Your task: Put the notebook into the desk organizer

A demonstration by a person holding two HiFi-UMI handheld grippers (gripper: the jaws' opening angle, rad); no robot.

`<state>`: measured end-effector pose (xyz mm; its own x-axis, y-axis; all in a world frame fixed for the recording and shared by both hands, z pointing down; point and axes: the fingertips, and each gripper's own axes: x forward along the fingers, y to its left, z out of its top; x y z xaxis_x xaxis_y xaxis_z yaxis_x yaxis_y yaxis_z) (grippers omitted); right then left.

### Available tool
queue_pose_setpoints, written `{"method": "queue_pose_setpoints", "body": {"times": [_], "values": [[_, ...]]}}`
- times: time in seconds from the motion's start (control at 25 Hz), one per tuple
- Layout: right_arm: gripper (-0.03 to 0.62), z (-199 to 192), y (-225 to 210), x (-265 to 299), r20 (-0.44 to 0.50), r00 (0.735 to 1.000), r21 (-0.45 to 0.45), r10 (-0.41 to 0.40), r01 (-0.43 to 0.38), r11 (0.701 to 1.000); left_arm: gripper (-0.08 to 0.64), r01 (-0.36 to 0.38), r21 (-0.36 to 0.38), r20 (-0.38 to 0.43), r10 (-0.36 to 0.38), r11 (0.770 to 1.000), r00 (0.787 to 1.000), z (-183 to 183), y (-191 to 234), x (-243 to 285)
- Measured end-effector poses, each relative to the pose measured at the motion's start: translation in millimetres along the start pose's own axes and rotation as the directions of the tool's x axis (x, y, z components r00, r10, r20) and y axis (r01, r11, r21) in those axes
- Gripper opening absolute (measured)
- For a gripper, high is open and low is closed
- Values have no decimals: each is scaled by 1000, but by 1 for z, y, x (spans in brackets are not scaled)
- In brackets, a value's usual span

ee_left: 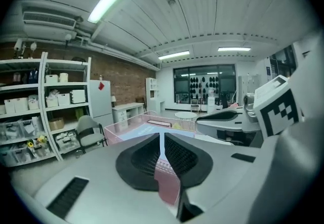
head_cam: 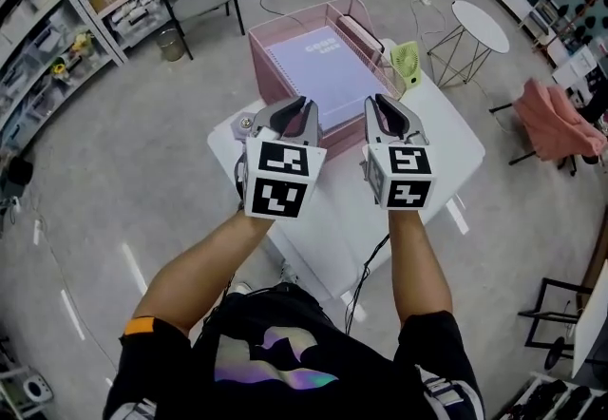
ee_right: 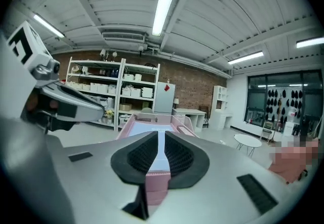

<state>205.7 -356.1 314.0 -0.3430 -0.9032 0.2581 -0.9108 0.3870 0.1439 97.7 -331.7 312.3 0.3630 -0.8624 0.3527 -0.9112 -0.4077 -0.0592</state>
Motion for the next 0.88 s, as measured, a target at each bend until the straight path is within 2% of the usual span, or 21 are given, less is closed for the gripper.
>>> {"method": "queue_pose_setpoints", "body": {"times": [0.24,0.36,0.56,0.88], "values": [[26,-6,45,-49,59,998,85,27,-32,996,11,31,-67,94,-24,997,995,-13,-5,-37],[21,-11,72,-71,69,997,115,35,-43,992,9,40,-46,116,-35,998,993,-20,-8,-62],[19,-19,121,-106,59,997,117,51,-58,992,9,49,-7,153,-47,999,987,-36,-9,-111],[18,-62,207,-158,-11,996,137,83,-81,987,9,36,9,129,-37,999,991,-101,5,-196]]}}
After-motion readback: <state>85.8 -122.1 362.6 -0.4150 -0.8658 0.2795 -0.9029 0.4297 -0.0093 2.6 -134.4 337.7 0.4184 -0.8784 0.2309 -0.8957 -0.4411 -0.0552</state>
